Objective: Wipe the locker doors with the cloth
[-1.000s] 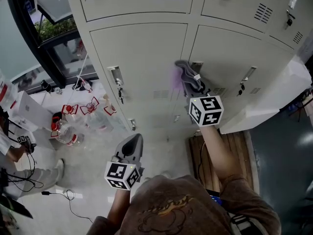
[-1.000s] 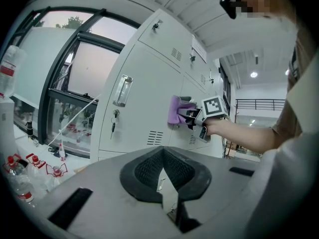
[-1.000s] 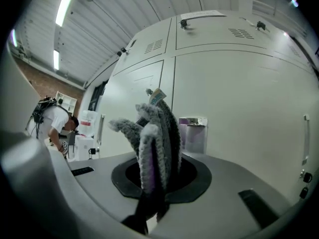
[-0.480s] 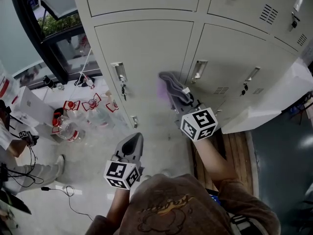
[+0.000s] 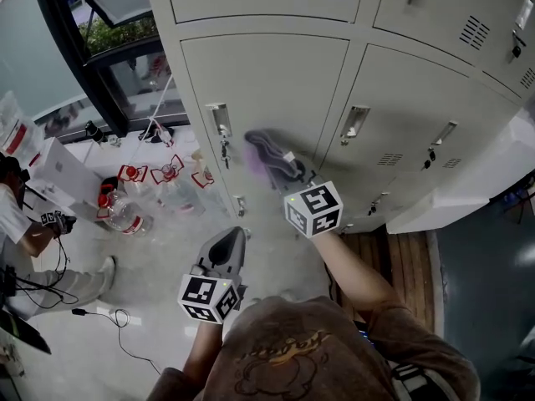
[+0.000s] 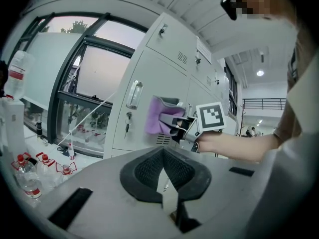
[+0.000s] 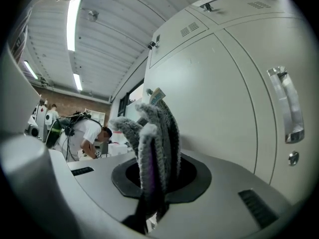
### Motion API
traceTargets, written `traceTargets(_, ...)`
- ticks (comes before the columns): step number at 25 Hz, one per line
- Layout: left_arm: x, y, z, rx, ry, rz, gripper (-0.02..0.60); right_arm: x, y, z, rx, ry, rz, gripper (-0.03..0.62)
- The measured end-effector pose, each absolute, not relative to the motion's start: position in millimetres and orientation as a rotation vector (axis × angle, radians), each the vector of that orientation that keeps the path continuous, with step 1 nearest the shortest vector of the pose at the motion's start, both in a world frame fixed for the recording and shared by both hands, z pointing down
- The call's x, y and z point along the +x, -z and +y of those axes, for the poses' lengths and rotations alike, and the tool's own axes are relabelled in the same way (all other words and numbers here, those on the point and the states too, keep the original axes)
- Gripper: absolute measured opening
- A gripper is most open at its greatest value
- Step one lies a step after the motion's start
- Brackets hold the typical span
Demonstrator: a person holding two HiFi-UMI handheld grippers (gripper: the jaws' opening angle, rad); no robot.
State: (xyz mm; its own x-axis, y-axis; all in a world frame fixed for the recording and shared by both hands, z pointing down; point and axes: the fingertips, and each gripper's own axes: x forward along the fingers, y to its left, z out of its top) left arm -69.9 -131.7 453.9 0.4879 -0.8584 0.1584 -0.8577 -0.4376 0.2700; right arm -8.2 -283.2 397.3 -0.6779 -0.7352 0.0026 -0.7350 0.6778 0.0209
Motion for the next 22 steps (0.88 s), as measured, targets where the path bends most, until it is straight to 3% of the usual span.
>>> traceTargets(22, -92, -461, -134, 2.363, -0.006, -1.518, 0.000, -73, -431, -319, 1.219, 0.036, -2.782, 0.052)
